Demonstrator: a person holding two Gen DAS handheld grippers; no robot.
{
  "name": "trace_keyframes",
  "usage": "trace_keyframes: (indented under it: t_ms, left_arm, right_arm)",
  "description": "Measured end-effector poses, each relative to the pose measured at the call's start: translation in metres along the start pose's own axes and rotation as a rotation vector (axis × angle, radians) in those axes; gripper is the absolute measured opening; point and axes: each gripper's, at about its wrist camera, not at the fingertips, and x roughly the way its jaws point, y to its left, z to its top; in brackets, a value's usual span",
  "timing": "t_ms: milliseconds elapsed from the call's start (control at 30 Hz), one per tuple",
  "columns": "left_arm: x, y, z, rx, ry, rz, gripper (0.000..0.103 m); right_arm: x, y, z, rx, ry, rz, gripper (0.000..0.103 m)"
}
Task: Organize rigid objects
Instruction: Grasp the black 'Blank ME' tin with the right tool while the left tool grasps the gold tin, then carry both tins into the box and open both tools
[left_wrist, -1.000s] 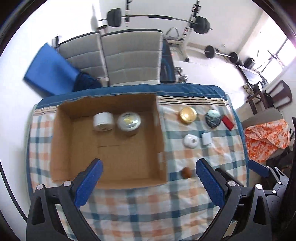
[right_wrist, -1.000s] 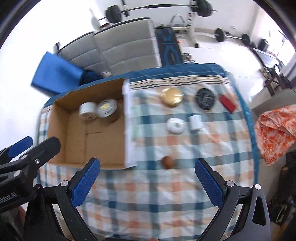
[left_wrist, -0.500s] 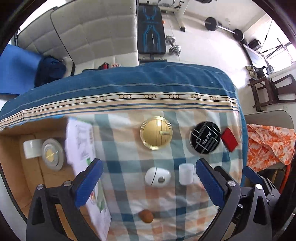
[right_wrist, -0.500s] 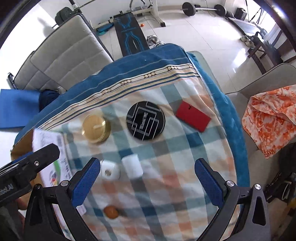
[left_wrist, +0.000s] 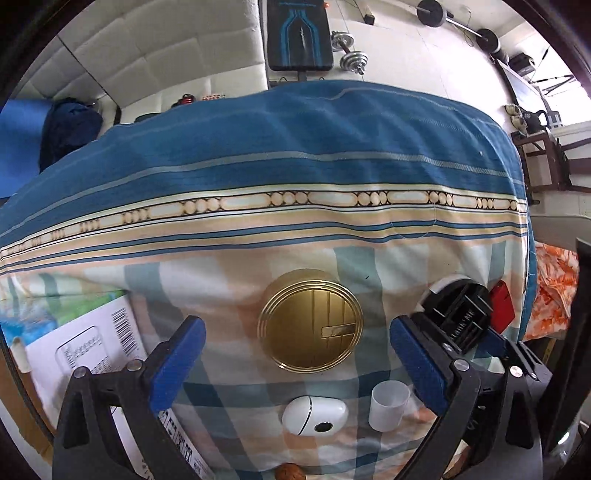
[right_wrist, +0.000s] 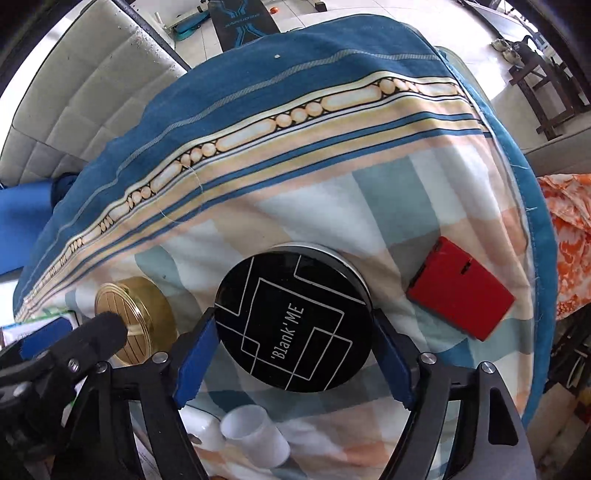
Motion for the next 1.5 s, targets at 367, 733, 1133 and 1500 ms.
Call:
trace_keyframes:
  t_ms: [367, 733, 1133, 1500]
  left_arm:
    - [0.038, -0.004, 0.0, 0.036, 0.055, 0.051, 0.074]
    - [0.031, -0.023, -0.004, 0.076, 0.028, 0.091, 0.063]
    - [-0.04, -0.019, -0.053, 0.086, -0.07, 0.007, 0.063]
    - [-0.12, 0.048, -0.109, 0.037, -0.208, -0.056, 0.063]
  right_arm:
    - [0.015, -0.016, -0.001, 0.013, 0.037, -0.021, 0.081]
    - [0.022, 0.011, -0.004, -0.003, 0.034, -0.073, 0.077]
    - [-0.027, 0.02, -0.036, -0.03, -0.022, -0.028, 0.077]
    - [-0.122, 0.065, -0.106, -0.159, -0.112, 0.043, 0.077]
